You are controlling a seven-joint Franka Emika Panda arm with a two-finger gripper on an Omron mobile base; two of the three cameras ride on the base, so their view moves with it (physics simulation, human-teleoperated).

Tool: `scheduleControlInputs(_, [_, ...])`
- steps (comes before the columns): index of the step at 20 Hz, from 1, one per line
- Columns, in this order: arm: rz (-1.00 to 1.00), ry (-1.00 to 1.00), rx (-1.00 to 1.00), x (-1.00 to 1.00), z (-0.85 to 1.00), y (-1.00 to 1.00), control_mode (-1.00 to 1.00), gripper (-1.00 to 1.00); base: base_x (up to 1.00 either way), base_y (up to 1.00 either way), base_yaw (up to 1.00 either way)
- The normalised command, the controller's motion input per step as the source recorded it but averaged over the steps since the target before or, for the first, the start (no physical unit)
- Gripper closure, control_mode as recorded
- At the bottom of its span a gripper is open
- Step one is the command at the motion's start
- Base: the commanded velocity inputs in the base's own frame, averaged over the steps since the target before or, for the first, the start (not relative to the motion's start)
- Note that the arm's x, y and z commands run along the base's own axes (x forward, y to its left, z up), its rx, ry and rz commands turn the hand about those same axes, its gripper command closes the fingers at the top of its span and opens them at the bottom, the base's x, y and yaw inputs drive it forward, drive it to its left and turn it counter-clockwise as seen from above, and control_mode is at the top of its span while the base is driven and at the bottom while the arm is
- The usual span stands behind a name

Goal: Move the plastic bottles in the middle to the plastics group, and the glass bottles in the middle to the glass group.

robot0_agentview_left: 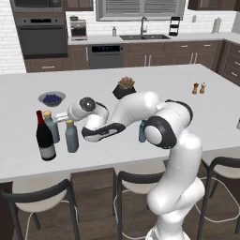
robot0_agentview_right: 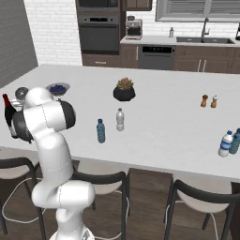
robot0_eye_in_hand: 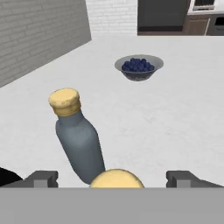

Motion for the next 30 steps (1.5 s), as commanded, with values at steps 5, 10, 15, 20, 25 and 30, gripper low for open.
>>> scheduleControlInputs(5, [0.0, 0.0, 0.03, -0.31, 0.54, -0.52, -1.0, -1.0, 0.0, 0.0, 0.0])
scheduleControlInputs(10, [0.0, 0.0, 0.0, -0.33, 0.73, -0.63, -1.0, -1.0, 0.0, 0.0, 0.0])
scheduleControlInputs(15, [0.0, 0.0, 0.0, -0.05, 0.99, -0.6, -1.0, -1.0, 0.0, 0.0, 0.0])
scheduleControlInputs(20, [-0.01, 0.07, 0.0, 0.02, 1.0, -0.52, -1.0, -1.0, 0.0, 0.0, 0.0])
scheduleControlInputs(25, [-0.03, 0.13, 0.0, 0.03, 0.98, -0.64, -1.0, -1.0, 0.0, 0.0, 0.0])
scheduleControlInputs(30, [-0.07, 0.27, -0.04, 0.0, 0.73, -0.82, -1.0, -1.0, 0.0, 0.0, 0.0])
